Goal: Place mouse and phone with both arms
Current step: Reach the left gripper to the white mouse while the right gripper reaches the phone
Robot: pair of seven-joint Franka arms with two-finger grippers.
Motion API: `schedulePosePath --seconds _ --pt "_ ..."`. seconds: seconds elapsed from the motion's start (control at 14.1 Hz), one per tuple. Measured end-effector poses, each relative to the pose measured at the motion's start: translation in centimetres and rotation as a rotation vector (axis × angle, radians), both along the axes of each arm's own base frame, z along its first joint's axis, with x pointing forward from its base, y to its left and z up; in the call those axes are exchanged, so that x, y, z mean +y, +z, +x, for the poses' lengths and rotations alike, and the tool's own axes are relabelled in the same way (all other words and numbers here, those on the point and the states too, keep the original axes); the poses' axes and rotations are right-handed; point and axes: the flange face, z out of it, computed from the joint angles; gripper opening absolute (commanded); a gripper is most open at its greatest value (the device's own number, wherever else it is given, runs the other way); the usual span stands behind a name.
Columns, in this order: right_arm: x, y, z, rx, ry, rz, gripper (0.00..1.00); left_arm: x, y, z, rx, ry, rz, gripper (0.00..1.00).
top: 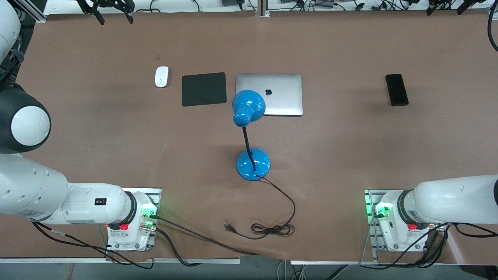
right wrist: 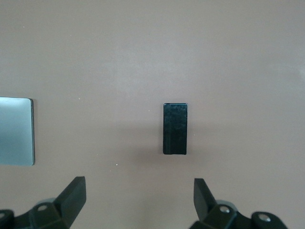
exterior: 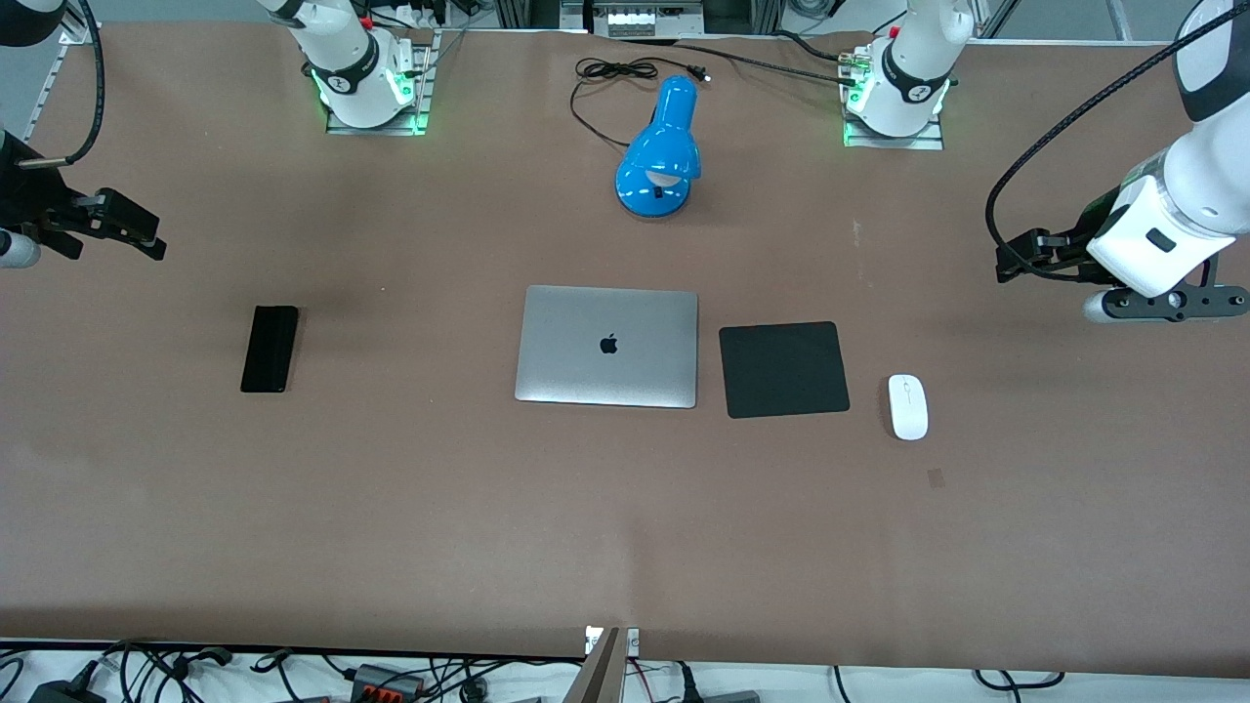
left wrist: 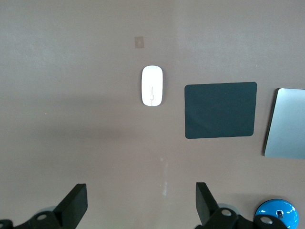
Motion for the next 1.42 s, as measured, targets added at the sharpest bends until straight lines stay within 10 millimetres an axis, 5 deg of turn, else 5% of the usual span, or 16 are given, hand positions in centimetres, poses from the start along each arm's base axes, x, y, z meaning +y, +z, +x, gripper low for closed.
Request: schedulePosePath --seconds 0.5,0.71,0.99,1.14,1.28,1.42 --pt "0.0 0.2 -0.1 -0.003 0.0 0.0 1.0 0.1 0.0 0.1 -0.007 0.002 -0.001 1.0" --pt "0.0 -0.2 0.0 0.002 0.0 0.0 1.0 0.2 -2.6 1.6 0.021 0.001 -0.004 1.0" --pt "0.0 -3.1 1.1 0.04 0.002 0.001 1.0 0.2 -16.2 7.8 0.085 0.007 -0.026 1.0" --pt "0.0 -6.3 2.0 0.077 0.003 -0.002 1.0 -0.2 -23.2 9.1 0.148 0.006 -0.032 1.0" --pt "-0.2 -10.7 2.8 0.118 0.004 -0.01 1.0 -0.1 -28.2 9.8 0.171 0.009 -0.038 1.0" --pt "-0.9 -15.4 3.2 0.13 0.0 -0.019 1.0 0.1 -31.0 10.0 0.182 -0.01 -0.007 1.0"
